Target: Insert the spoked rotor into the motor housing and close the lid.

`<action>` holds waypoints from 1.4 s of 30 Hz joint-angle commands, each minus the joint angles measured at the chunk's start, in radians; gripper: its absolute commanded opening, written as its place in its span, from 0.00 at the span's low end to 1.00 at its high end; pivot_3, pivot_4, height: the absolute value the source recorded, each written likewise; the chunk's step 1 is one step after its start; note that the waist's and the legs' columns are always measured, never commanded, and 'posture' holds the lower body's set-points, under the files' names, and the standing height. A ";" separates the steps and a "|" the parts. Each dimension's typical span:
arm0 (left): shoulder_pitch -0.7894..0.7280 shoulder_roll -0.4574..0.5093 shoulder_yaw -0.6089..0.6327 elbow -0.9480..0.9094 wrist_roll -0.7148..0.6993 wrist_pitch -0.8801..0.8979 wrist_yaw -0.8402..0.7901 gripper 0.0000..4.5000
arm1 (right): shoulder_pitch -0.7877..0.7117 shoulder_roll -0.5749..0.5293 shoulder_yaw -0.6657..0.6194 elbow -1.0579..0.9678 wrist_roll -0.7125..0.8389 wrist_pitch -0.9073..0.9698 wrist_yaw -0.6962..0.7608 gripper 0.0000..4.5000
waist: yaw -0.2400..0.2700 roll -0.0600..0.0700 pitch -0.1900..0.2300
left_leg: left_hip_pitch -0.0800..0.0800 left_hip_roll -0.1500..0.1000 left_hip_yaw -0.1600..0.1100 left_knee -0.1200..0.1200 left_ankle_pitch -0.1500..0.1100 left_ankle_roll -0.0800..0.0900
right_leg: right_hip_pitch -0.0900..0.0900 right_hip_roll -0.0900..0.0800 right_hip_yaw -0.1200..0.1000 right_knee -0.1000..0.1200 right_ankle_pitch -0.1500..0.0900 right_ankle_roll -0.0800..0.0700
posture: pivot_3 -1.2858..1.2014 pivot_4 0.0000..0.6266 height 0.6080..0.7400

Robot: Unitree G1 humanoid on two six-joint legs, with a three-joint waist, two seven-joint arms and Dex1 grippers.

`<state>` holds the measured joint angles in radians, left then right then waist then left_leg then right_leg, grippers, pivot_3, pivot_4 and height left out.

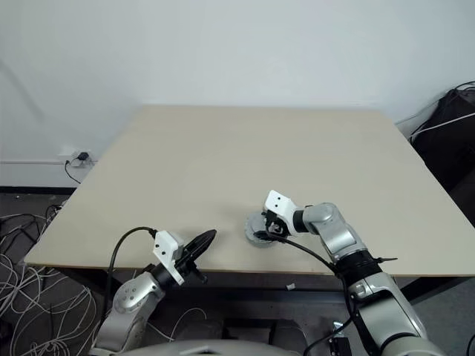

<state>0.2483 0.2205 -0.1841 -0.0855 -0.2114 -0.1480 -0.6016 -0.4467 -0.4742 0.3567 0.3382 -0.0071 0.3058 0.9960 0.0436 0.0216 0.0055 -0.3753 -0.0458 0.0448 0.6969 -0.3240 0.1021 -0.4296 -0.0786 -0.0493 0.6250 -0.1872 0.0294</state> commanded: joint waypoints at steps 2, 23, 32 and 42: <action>-0.013 0.000 0.003 -0.009 -0.009 -0.013 -0.008 0.00 | 0.021 -0.033 0.032 0.038 -0.062 0.025 -0.012 0.73 | 0.001 -0.001 -0.002 | 0.000 0.000 0.000 0.000 0.000 0.000 | 0.000 0.000 0.000 0.000 0.000 0.000 | 0.52 0.00 1.00; -0.002 0.010 -0.004 -0.010 0.002 0.022 -0.008 0.00 | 0.008 -0.036 0.031 0.044 -0.037 0.060 0.033 0.73 | 0.003 0.002 -0.005 | 0.001 0.000 0.000 0.000 -0.001 0.002 | 0.001 0.000 0.000 -0.001 0.000 0.000 | 0.52 0.00 1.00; 0.000 0.012 -0.005 -0.022 0.006 0.039 -0.003 0.00 | 0.005 -0.029 0.030 0.053 -0.069 -0.001 -0.025 0.73 | 0.000 0.002 -0.005 | 0.001 -0.001 0.000 0.000 -0.002 0.003 | 0.001 -0.001 0.000 -0.001 0.000 0.000 | 0.52 0.00 1.00; -0.001 0.014 -0.008 -0.038 0.007 0.060 0.001 0.00 | 0.010 -0.051 0.052 0.028 -0.063 0.086 0.028 0.73 | 0.003 0.002 -0.005 | 0.000 -0.001 0.000 0.000 -0.002 0.003 | 0.001 -0.001 0.000 -0.002 0.000 0.000 | 0.52 0.00 1.00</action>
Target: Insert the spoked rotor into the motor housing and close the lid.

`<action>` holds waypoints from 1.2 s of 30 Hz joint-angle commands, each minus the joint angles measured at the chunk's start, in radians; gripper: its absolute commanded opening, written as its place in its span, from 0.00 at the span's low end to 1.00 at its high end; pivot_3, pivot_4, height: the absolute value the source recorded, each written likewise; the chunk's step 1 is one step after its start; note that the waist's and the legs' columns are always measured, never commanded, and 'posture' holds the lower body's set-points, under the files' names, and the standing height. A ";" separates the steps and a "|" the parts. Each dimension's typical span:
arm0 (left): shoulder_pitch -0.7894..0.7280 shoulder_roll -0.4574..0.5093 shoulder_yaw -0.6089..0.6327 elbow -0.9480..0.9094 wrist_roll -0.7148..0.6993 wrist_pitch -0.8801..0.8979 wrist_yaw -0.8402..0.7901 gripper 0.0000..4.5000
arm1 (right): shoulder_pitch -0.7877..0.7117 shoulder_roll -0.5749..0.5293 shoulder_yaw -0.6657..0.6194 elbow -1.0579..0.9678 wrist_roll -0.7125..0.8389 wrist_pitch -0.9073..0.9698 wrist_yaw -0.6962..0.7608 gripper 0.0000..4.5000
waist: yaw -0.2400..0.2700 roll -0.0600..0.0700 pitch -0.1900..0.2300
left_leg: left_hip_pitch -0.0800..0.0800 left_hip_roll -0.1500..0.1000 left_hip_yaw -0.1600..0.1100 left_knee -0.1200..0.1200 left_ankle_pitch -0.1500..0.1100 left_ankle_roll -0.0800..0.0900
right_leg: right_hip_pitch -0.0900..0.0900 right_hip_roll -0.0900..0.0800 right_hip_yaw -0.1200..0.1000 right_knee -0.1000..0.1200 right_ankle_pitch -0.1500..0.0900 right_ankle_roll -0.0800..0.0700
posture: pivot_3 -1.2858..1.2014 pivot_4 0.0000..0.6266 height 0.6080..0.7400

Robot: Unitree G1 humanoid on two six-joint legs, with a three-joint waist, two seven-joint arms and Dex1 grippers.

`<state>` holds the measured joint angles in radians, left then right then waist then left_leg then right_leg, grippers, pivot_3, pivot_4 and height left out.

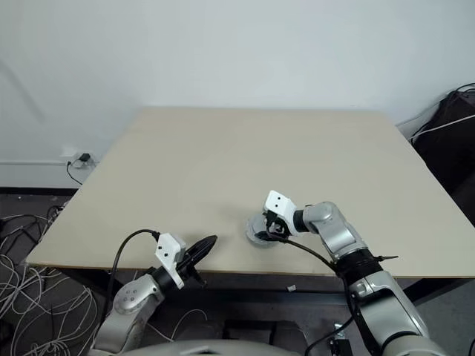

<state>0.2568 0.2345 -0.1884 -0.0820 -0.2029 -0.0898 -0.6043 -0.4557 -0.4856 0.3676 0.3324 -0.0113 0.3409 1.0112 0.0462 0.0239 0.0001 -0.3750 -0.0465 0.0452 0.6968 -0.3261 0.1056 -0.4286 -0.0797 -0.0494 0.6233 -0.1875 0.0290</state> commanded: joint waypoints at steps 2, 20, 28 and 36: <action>-0.009 0.000 -0.004 -0.043 -0.001 0.004 0.005 0.00 | 0.019 -0.040 0.044 0.032 -0.058 0.055 0.015 0.73 | 0.001 0.000 0.000 | 0.000 0.000 0.000 0.000 0.000 0.000 | 0.000 0.000 0.000 0.000 0.000 0.000 | 0.52 0.00 1.00; -0.011 0.004 -0.011 -0.056 -0.002 0.019 0.014 0.00 | 0.017 -0.049 0.064 0.018 -0.065 0.127 0.012 0.73 | 0.004 0.002 -0.001 | 0.000 -0.001 0.000 0.000 -0.001 0.001 | 0.000 -0.001 0.000 -0.001 0.000 0.000 | 0.52 0.00 1.00; -0.011 0.004 -0.011 -0.059 -0.002 0.023 0.016 0.00 | 0.019 -0.050 0.066 0.016 -0.067 0.127 0.015 0.73 | 0.007 0.002 -0.002 | 0.000 -0.001 0.000 0.000 -0.001 0.002 | 0.000 -0.001 0.000 -0.002 0.000 0.000 | 0.52 0.00 1.00; -0.080 -0.025 0.013 -0.007 0.040 0.058 0.102 0.00 | 0.017 -0.031 0.057 0.029 -0.071 0.104 -0.026 0.73 | 0.008 0.001 -0.003 | 0.000 -0.001 0.000 0.000 -0.001 0.002 | 0.001 -0.001 0.000 -0.002 0.000 0.000 | 0.52 0.00 1.00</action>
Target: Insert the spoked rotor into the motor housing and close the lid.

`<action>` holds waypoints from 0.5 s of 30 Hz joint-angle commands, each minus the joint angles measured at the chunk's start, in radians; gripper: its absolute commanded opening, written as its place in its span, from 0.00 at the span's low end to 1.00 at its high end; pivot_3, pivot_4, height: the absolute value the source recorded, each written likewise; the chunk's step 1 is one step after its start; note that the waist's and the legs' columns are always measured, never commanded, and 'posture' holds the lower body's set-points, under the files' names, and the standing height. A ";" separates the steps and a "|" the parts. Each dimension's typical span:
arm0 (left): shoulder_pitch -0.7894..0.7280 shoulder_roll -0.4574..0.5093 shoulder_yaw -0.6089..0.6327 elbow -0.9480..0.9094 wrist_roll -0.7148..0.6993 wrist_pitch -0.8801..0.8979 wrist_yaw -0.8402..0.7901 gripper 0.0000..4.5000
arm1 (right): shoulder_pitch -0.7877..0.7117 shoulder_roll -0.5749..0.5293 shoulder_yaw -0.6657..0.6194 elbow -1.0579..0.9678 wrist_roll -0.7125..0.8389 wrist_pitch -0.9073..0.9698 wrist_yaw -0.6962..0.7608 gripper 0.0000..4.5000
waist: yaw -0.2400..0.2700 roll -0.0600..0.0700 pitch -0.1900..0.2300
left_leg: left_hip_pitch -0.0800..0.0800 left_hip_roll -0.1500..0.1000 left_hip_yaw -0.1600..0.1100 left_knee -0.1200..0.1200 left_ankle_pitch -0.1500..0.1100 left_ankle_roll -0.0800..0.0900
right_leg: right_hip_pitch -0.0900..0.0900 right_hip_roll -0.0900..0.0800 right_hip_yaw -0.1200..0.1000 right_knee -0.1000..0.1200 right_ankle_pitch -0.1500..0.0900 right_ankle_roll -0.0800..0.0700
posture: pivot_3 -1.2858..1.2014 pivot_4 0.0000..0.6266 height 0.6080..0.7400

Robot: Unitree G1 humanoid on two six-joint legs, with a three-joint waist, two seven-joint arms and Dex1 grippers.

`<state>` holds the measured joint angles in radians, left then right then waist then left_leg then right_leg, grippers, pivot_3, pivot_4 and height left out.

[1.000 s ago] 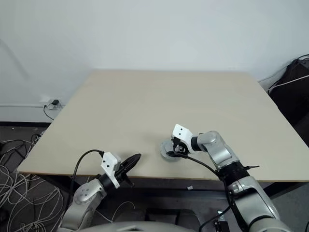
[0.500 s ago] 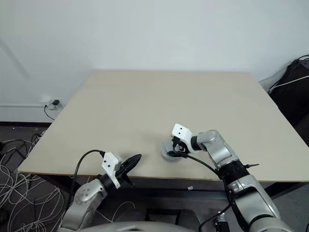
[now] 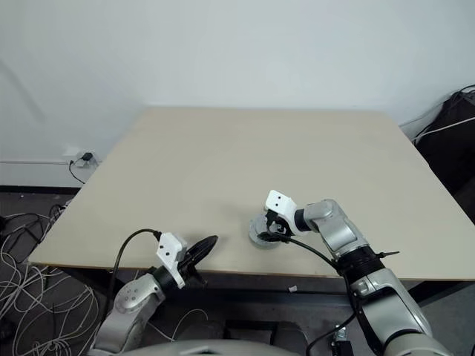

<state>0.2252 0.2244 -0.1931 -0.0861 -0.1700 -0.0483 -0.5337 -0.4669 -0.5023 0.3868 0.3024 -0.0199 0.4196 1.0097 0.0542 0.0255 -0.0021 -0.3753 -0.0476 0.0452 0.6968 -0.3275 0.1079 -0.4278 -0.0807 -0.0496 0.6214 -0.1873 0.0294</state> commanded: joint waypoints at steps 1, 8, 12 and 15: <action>-0.069 -0.020 0.021 0.015 -0.005 0.032 0.029 0.00 | 0.030 -0.013 0.040 0.059 -0.061 0.025 -0.025 0.73 | 0.000 -0.001 -0.001 | 0.000 0.000 0.000 0.000 0.000 0.000 | 0.000 0.000 0.000 0.000 0.000 0.000 | 0.52 0.00 1.00; -0.213 -0.026 0.021 0.122 -0.045 0.144 -0.032 0.00 | 0.041 -0.003 0.038 0.041 -0.057 0.026 -0.039 0.73 | -0.004 -0.003 -0.004 | 0.000 0.000 0.000 0.000 0.000 -0.001 | 0.000 0.000 0.000 0.000 0.000 0.000 | 0.52 0.00 1.00; -0.300 -0.067 0.056 0.176 -0.090 0.241 -0.020 0.00 | 0.058 0.003 0.034 0.022 -0.052 0.025 -0.052 0.73 | -0.006 -0.007 -0.006 | 0.000 0.000 0.000 0.000 0.001 -0.001 | 0.000 0.000 0.000 0.000 0.000 0.001 | 0.52 0.00 1.00; -0.390 -0.090 0.069 0.235 -0.119 0.318 -0.032 0.00 | 0.073 0.001 0.038 -0.003 -0.050 0.033 -0.053 0.73 | -0.008 -0.009 -0.007 | 0.000 0.000 0.000 0.000 0.001 -0.001 | 0.000 0.000 0.000 0.000 0.000 0.001 | 0.52 0.00 1.00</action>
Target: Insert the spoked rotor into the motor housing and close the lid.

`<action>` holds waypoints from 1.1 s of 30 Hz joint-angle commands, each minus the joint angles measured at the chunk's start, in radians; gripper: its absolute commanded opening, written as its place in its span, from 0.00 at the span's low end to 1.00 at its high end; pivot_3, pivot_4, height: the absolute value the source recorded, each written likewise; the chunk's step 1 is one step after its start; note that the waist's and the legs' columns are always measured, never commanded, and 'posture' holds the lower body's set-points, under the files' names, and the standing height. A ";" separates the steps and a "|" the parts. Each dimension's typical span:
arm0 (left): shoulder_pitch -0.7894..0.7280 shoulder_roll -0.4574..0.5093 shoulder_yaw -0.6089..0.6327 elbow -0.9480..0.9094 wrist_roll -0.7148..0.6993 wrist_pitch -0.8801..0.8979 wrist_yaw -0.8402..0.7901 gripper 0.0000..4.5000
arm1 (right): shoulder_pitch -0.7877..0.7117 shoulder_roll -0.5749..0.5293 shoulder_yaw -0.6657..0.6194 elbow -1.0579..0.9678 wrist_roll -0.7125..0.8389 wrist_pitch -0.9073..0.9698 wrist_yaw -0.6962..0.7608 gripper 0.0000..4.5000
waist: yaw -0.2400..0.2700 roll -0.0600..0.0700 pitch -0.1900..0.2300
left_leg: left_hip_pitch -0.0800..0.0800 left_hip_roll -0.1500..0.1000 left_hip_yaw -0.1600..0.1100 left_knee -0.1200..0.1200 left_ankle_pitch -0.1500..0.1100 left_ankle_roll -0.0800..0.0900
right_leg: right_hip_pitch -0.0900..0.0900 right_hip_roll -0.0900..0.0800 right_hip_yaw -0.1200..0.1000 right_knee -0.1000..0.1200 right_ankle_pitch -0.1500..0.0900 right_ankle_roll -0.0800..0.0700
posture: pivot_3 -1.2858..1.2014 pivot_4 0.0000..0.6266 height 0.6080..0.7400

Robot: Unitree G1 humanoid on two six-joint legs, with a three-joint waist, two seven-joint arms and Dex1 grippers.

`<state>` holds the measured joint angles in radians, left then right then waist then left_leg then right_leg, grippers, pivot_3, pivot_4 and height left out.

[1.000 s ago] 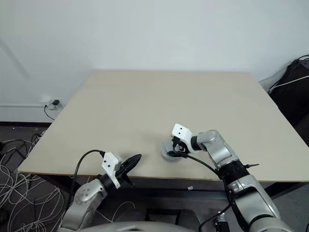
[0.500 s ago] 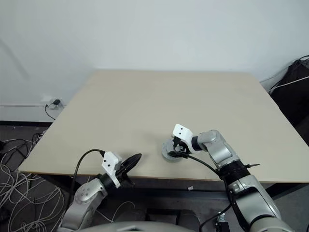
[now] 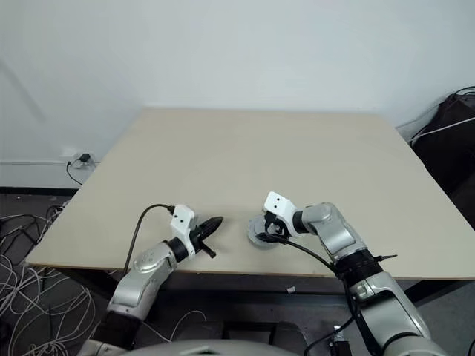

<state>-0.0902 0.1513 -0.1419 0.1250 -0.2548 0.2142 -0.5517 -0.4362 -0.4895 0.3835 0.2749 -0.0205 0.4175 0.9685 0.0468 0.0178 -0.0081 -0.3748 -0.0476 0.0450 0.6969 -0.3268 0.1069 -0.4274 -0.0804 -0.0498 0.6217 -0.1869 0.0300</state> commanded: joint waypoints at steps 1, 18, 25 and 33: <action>-0.105 -0.022 0.018 0.043 -0.044 0.081 -0.026 0.00 | 0.045 -0.013 0.041 0.021 -0.049 0.036 -0.013 0.73 | -0.001 -0.001 -0.001 | 0.000 0.000 0.000 0.000 0.000 0.000 | 0.000 0.000 0.000 0.000 0.000 0.000 | 0.52 0.00 1.00; -0.298 -0.106 -0.005 0.181 -0.070 0.335 -0.085 0.00 | 0.043 -0.018 0.038 0.001 -0.049 0.048 -0.019 0.73 | -0.006 -0.002 -0.001 | -0.001 0.000 -0.001 0.000 0.000 0.000 | -0.001 0.000 0.000 -0.001 0.000 0.000 | 0.52 0.00 1.00; -0.293 -0.122 -0.020 0.189 -0.052 0.379 -0.059 0.00 | 0.040 -0.012 0.040 0.002 -0.050 0.044 -0.020 0.73 | -0.006 -0.002 -0.001 | -0.002 0.000 -0.001 0.000 0.000 0.000 | -0.001 0.000 0.000 -0.001 0.000 0.000 | 0.52 0.00 1.00; -0.293 -0.152 -0.038 0.220 -0.015 0.395 0.003 0.00 | 0.038 -0.010 0.041 0.001 -0.051 0.044 -0.020 0.73 | -0.006 -0.002 -0.001 | -0.002 0.000 -0.001 0.000 0.000 0.000 | -0.001 0.000 0.000 -0.001 0.000 0.000 | 0.52 0.00 1.00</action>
<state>-0.3557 0.0119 -0.1738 0.3507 -0.2792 0.6078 -0.5581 -0.4193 -0.4912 0.3846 0.2353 -0.0273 0.4259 0.9541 0.0408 0.0157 -0.0087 -0.3765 -0.0477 0.0445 0.6966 -0.3273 0.1071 -0.4284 -0.0806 -0.0495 0.6206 -0.1870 0.0298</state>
